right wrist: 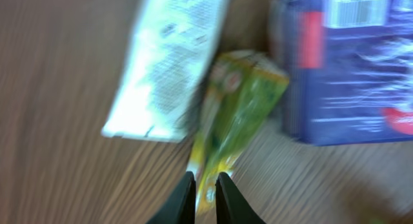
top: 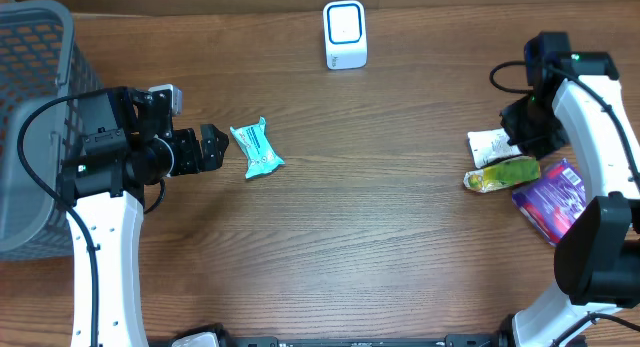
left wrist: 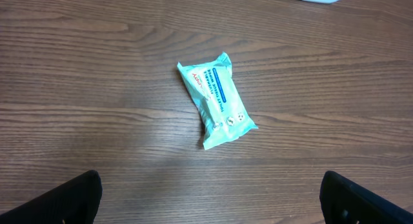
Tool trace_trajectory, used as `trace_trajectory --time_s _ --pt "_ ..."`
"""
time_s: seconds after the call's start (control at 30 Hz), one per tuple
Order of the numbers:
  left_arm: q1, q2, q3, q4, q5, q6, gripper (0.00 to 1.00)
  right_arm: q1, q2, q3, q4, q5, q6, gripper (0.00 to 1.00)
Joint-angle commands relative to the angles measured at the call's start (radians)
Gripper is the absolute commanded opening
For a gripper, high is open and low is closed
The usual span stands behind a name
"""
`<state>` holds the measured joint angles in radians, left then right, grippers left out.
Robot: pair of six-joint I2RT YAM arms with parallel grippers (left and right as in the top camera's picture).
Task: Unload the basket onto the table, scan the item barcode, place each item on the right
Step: 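Reach the right gripper left to the teal wipes packet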
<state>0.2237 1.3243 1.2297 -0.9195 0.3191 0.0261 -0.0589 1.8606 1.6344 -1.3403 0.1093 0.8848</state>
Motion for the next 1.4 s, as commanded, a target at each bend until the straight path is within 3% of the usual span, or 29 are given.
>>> trace_trajectory --time_s 0.0,0.1,0.17,0.27,0.3,0.33,0.53,0.6,0.83,1.1,1.37 --pt "-0.002 -0.004 0.014 0.0 0.011 0.012 1.0 -0.003 -0.013 0.141 -0.011 -0.232 -0.2 0.16" --pt "-0.002 -0.004 0.014 0.0 0.011 0.012 1.0 0.014 -0.013 0.206 0.005 -0.472 -0.323 0.26" --pt "-0.002 -0.004 0.014 0.001 0.011 0.012 1.0 0.036 -0.013 0.205 0.042 -0.589 -0.36 0.48" --pt "-0.002 -0.004 0.014 0.001 0.011 0.012 1.0 0.105 -0.006 0.182 0.156 -0.676 -0.363 0.68" --pt "-0.002 -0.004 0.014 0.001 0.011 0.012 1.0 0.13 -0.005 0.171 0.203 -0.674 -0.367 0.84" --pt "-0.002 -0.004 0.014 0.001 0.011 0.012 1.0 0.159 -0.005 0.158 0.26 -0.666 -0.367 0.9" --pt "-0.002 -0.004 0.014 0.001 0.011 0.012 1.0 0.378 0.037 0.09 0.528 -0.659 -0.362 0.92" --pt "-0.002 -0.004 0.014 0.001 0.011 0.012 1.0 0.449 0.077 0.09 0.581 -0.64 -0.362 0.96" --pt "-0.002 -0.004 0.014 0.001 0.011 0.012 1.0 0.592 0.261 0.091 0.723 -0.631 -0.362 0.96" --pt "-0.002 -0.004 0.014 0.0 0.011 0.012 1.0 0.68 0.425 0.091 0.854 -0.695 -0.37 0.76" --pt "-0.002 -0.004 0.014 0.001 0.011 0.012 1.0 0.743 0.463 0.09 0.901 -0.553 -0.439 0.69"
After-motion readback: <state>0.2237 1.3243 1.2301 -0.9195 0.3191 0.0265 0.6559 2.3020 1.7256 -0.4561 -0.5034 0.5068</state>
